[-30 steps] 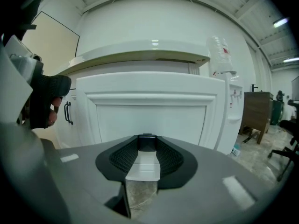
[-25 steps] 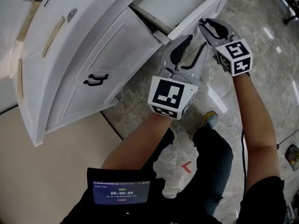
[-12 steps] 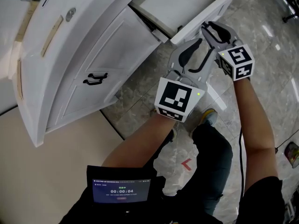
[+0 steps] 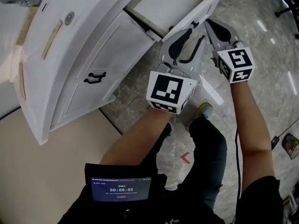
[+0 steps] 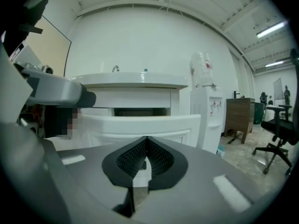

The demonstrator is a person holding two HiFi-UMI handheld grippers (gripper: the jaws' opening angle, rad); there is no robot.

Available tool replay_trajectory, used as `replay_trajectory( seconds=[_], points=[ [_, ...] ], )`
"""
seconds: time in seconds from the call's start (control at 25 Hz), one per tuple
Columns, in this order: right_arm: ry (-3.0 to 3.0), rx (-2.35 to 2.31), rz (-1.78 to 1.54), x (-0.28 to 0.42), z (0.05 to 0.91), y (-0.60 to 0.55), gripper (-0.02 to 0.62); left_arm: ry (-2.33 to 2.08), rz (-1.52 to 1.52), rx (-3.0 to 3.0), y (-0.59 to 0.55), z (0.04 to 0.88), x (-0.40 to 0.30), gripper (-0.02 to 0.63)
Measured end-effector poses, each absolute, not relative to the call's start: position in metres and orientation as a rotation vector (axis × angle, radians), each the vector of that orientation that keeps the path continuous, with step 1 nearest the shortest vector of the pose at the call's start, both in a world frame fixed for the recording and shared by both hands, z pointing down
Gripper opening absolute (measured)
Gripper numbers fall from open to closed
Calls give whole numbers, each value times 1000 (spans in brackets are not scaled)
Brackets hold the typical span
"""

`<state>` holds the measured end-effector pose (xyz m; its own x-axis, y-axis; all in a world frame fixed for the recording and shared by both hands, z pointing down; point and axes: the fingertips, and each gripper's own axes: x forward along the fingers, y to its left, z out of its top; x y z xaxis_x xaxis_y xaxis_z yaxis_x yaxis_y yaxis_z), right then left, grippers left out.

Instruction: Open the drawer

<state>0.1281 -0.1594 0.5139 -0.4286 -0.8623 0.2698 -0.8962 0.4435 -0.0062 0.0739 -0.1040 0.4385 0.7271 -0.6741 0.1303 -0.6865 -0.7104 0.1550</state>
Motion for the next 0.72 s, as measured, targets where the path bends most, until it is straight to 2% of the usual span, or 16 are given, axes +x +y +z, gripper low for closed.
replay_trajectory(
  seconds=[0.48,0.72],
  points=[
    [-2504,1601,175,130,279,-118,23,-1186,97,2715,-118,257,66,130],
    [-2535,1662,184,137,189,-105,23,-1254,97,2675,-112,195,57,130]
  ],
)
